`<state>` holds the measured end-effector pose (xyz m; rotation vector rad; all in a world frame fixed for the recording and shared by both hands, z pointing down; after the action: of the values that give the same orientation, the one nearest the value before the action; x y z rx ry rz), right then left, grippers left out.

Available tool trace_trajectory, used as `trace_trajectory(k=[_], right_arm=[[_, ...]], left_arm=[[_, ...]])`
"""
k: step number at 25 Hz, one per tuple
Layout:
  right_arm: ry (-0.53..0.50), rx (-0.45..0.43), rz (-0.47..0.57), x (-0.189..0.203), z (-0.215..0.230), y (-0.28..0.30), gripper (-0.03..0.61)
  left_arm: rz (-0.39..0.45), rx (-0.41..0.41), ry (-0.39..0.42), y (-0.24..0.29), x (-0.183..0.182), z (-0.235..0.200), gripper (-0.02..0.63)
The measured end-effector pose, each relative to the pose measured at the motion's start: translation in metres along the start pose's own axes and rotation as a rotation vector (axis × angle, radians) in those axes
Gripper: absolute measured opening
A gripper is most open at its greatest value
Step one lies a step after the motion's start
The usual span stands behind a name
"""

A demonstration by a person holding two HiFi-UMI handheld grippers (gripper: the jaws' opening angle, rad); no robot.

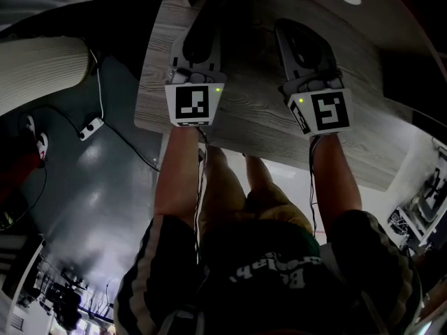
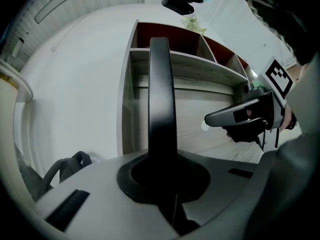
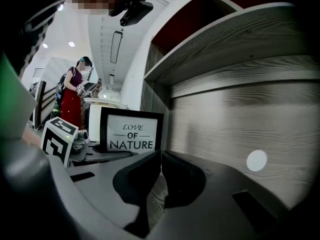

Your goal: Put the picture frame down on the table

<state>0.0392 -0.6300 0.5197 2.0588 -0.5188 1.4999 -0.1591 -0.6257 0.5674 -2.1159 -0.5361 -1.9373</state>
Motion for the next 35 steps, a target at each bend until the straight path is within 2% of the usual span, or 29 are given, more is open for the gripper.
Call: trace_trajectory(k=[16,21,35], right_arm=[[0.012,0.03,-0.023,0.005,0.011,0.01,0.035],[0.017,0.036,-0.026,0.007,0.012,0.009,0.035],[0.023,0.04,-0.016,0.004,0.008,0.008,0.035]], left_arm=[[-0.017,0.02,-0.027,0.04,0.002,-0.009,0.027],[-0.031,-0.001,-0.025,0.041,0.002,-0.009,0.029],[-0.049,0.032,-0.006,0.041,-0.005,-0.006,0.138]])
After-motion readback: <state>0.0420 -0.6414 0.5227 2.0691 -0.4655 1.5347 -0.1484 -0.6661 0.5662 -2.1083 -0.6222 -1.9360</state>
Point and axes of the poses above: the fingertips, and each gripper's own axes: y forward along the fingers, z to its right, x out of its underside, the point moved 10 cm from there along -y, backward along the fingers, and after that the axes turned 10 degrees about -y, right-handed, at the moved point
